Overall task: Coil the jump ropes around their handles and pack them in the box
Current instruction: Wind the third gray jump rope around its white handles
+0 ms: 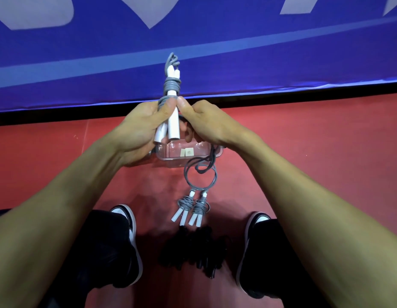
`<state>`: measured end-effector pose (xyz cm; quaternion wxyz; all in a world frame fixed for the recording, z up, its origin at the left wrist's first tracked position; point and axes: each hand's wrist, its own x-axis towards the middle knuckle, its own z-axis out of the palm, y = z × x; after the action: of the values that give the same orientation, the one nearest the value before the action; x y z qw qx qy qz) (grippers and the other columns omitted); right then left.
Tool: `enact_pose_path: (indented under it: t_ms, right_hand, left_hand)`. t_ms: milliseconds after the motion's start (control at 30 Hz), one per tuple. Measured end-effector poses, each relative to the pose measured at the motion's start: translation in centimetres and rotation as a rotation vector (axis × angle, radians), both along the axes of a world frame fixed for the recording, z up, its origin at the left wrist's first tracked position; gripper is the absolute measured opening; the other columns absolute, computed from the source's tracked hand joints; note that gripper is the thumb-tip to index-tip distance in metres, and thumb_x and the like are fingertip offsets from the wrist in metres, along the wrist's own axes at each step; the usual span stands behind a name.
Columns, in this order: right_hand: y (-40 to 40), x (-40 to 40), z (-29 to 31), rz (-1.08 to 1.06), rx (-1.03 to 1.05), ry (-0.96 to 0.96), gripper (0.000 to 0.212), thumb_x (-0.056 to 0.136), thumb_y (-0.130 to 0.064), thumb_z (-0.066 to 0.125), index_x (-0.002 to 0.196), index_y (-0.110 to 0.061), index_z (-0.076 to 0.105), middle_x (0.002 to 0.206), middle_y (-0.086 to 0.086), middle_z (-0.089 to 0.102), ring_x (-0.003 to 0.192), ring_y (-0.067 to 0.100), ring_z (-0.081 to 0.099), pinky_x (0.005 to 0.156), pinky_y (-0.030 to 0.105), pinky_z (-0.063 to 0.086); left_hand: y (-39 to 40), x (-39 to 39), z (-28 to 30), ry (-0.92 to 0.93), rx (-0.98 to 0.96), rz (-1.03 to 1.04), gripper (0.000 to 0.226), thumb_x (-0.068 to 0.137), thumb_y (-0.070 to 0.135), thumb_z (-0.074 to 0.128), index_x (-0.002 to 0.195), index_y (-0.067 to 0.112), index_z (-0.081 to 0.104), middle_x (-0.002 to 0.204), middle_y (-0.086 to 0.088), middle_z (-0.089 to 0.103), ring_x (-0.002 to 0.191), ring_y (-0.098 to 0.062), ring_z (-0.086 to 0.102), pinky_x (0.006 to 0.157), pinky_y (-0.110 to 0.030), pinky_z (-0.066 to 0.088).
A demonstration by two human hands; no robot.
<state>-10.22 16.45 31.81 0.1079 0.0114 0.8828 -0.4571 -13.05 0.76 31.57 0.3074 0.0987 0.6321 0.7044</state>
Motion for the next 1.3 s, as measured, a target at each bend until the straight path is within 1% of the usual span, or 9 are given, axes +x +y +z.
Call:
enact_pose_path:
  t_ms: [100,333,433,533,667,833,1100,1233,1300]
  right_hand:
    - [0.3,0.2,0.2,-0.007,0.023,-0.02,0.067,0.106,-0.054,0.028,0.065,-0.013,0.062,0.067,0.006,0.072,0.051,0.01,0.056,0.058,0.024,0.045]
    - [0.2,0.2,-0.2,0.006,0.037,-0.034,0.066,0.108,-0.045,0.03,0.075,0.002,0.063,0.055,0.006,0.068,0.038,0.009,0.05,0.041,0.016,0.037]
    - [0.3,0.2,-0.1,-0.028,0.022,-0.027,0.069,0.107,-0.048,0.03,0.083,0.007,0.065,0.06,0.01,0.07,0.041,0.012,0.054,0.042,0.016,0.04]
    - [0.1,0.0,-0.1,-0.036,0.041,-0.026,0.075,0.105,-0.055,0.029,0.085,0.006,0.067,0.065,0.012,0.071,0.043,0.01,0.056,0.05,0.022,0.045]
    - [0.1,0.0,-0.2,-0.032,0.061,-0.021,0.067,0.104,-0.058,0.029,0.076,-0.007,0.062,0.064,0.009,0.069,0.044,0.008,0.055,0.051,0.022,0.04]
    - [0.1,0.0,-0.2,-0.03,0.098,-0.019,0.07,0.104,-0.059,0.029,0.058,-0.013,0.055,0.055,0.001,0.059,0.05,0.011,0.051,0.059,0.028,0.039]
    - [0.4,-0.3,-0.2,-0.052,0.092,-0.015,0.077,0.101,-0.065,0.028,0.061,-0.008,0.06,0.058,0.002,0.05,0.058,0.018,0.046,0.066,0.037,0.041]
    - [0.4,-0.3,-0.2,-0.068,0.099,-0.017,0.063,0.1,-0.067,0.028,0.058,-0.02,0.034,0.053,-0.003,0.038,0.051,0.016,0.036,0.062,0.035,0.034]
    - [0.3,-0.1,-0.3,-0.058,0.076,-0.026,0.061,0.101,-0.065,0.029,0.057,-0.022,0.028,0.051,-0.004,0.033,0.045,0.012,0.03,0.058,0.032,0.03]
  left_hand:
    - [-0.5,-0.5,0.3,-0.04,0.004,-0.058,0.026,0.094,0.027,0.052,0.105,0.004,0.056,0.083,-0.009,0.064,0.073,-0.015,0.063,0.067,-0.024,0.056]
    - [-0.3,-0.4,-0.4,0.047,-0.153,0.017,0.025,0.094,0.015,0.064,0.111,0.009,0.047,0.078,-0.008,0.05,0.047,-0.009,0.046,0.04,-0.019,0.039]
    - [-0.5,-0.9,-0.6,0.119,-0.175,0.101,0.04,0.086,0.01,0.076,0.116,0.007,0.049,0.087,-0.022,0.055,0.056,-0.032,0.05,0.038,-0.022,0.037]
    - [-0.5,-1.0,-0.8,0.205,-0.241,0.176,0.046,0.079,0.007,0.079,0.114,0.007,0.05,0.105,-0.036,0.062,0.088,-0.054,0.066,0.048,-0.029,0.051]
    - [-0.4,-0.5,-0.7,0.252,-0.309,0.197,0.044,0.082,-0.004,0.075,0.118,0.003,0.05,0.102,-0.025,0.069,0.089,-0.039,0.072,0.081,-0.051,0.061]
    - [0.0,0.0,-0.1,0.238,-0.243,0.11,0.021,0.089,-0.009,0.067,0.103,0.006,0.061,0.084,-0.008,0.067,0.067,-0.018,0.066,0.064,-0.027,0.059]
    - [-0.6,-0.4,0.6,-0.047,0.002,-0.002,0.031,0.083,0.006,0.064,0.114,0.005,0.057,0.105,-0.017,0.052,0.088,-0.029,0.052,0.073,-0.033,0.055]
    - [-0.5,-0.3,0.9,-0.118,-0.005,-0.054,0.019,0.099,0.018,0.051,0.112,0.007,0.058,0.095,-0.013,0.054,0.078,-0.019,0.055,0.067,-0.03,0.049]
    - [-0.6,-0.5,1.0,-0.162,-0.036,-0.043,0.03,0.104,0.031,0.039,0.113,0.01,0.059,0.093,-0.011,0.054,0.075,-0.018,0.051,0.068,-0.032,0.043]
